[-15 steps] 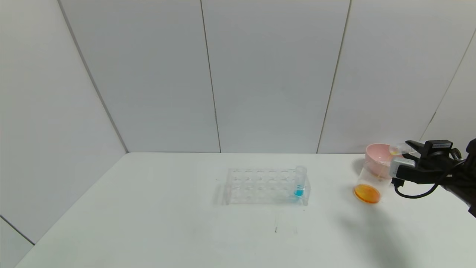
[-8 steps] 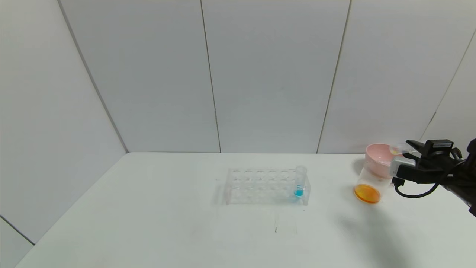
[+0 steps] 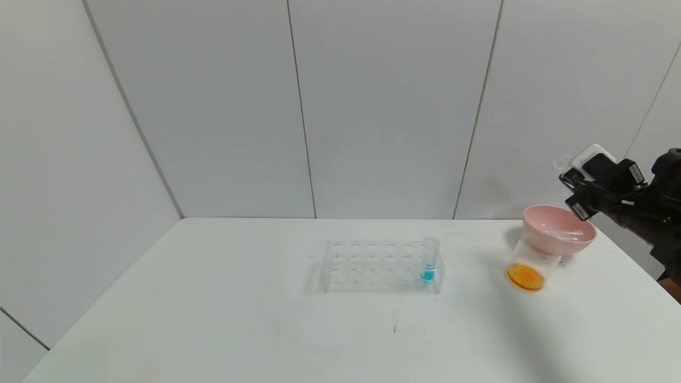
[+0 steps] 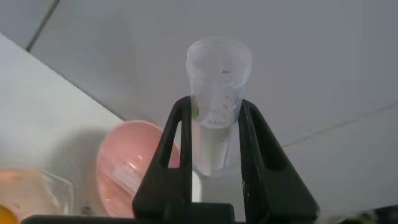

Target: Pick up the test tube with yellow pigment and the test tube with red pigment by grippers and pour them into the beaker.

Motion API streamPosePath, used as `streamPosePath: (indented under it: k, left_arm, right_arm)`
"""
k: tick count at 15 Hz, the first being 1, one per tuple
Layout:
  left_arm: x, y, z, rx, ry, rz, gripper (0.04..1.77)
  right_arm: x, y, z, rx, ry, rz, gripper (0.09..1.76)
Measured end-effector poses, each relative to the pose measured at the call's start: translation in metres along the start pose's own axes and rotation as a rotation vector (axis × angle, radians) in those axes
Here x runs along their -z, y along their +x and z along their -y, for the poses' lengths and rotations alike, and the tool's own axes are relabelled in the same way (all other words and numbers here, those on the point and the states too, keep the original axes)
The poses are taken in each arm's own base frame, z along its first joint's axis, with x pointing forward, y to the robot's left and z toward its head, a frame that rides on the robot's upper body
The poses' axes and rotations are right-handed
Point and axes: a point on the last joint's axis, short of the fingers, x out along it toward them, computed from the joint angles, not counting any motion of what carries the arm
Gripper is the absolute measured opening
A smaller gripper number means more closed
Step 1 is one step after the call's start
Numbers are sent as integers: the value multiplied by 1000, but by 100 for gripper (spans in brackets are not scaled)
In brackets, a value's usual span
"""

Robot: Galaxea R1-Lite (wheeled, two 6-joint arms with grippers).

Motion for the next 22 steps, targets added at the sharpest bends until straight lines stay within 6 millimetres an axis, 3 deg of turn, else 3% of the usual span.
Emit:
streamPosePath:
  k: [4, 7, 10, 12, 15, 19, 22]
  left_arm:
    - [0, 0, 0, 0, 0, 0, 176]
    - [0, 0, 0, 0, 0, 0, 176]
    - [0, 0, 0, 0, 0, 0, 176]
    - [0, 0, 0, 0, 0, 0, 176]
    - [0, 0, 0, 0, 0, 0, 176]
    - [0, 0, 0, 0, 0, 0, 176]
    - [0, 0, 0, 0, 0, 0, 176]
  right_arm:
    - [14, 17, -4, 46, 468, -78, 51]
    - [36, 26, -13, 53, 572, -143, 51]
    - [45, 31, -22, 40, 630, -170, 51]
    - [48, 32, -26, 32, 642, -178, 79]
    - [48, 33, -29, 25, 634, -180, 108]
    - [40, 30, -20, 45, 635, -151, 134]
    - [18, 16, 1, 84, 633, -82, 145]
